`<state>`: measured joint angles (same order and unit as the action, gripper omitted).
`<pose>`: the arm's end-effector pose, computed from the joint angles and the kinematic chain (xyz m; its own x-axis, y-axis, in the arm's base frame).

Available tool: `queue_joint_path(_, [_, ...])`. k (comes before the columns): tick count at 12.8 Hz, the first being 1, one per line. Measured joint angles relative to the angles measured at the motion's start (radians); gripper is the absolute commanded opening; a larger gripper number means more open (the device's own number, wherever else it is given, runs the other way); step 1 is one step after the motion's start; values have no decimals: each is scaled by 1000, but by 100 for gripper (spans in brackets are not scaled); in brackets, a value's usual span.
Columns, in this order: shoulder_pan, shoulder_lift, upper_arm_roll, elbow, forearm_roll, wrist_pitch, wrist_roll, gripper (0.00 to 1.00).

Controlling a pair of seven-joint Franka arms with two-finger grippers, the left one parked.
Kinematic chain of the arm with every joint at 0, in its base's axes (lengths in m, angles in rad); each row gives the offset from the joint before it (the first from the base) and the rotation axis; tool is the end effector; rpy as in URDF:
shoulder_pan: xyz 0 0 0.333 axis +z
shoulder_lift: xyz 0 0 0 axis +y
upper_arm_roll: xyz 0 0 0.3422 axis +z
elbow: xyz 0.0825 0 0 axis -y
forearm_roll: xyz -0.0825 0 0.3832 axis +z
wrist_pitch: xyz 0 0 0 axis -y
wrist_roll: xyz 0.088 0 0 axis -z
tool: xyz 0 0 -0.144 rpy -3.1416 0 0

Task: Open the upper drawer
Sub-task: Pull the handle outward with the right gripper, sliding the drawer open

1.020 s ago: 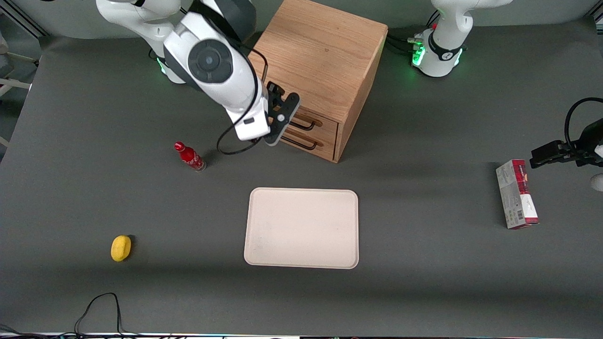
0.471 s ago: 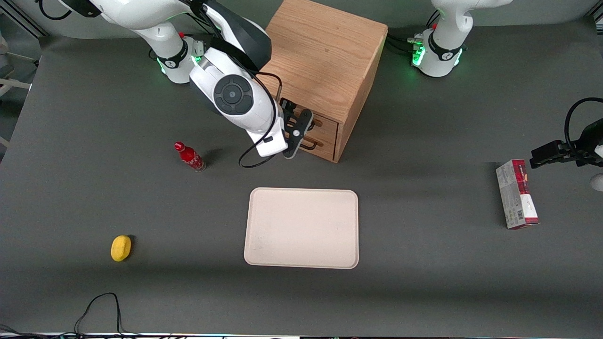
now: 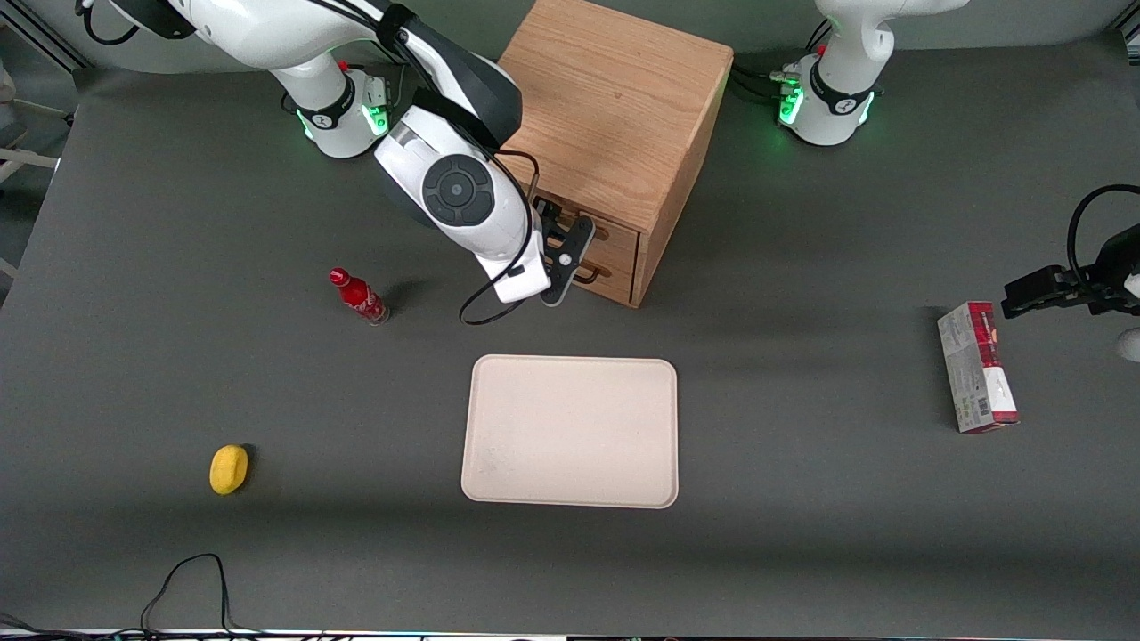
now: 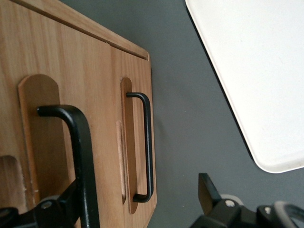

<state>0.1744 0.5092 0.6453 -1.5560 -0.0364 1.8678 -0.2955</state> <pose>0.5016 0.4468 0.3808 0.4688 0.8831 -0.0195 0.8457 -0.4551 -0.2788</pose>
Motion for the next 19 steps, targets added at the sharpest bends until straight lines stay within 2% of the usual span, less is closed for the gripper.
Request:
queue_joint_path(3, [-14, 6, -34, 27, -19, 16, -78, 100])
queue_joint_path(8, [-36, 119, -166, 198, -29, 21, -229, 100])
queue_joint_path(13, [-37, 178, -230, 337, -34, 16, -249, 100])
queue_joint_path(16, [-36, 149, -234, 377, -35, -69, -181, 100])
queue_joint_path(19, [-36, 33, -247, 399, -35, -176, 41, 100])
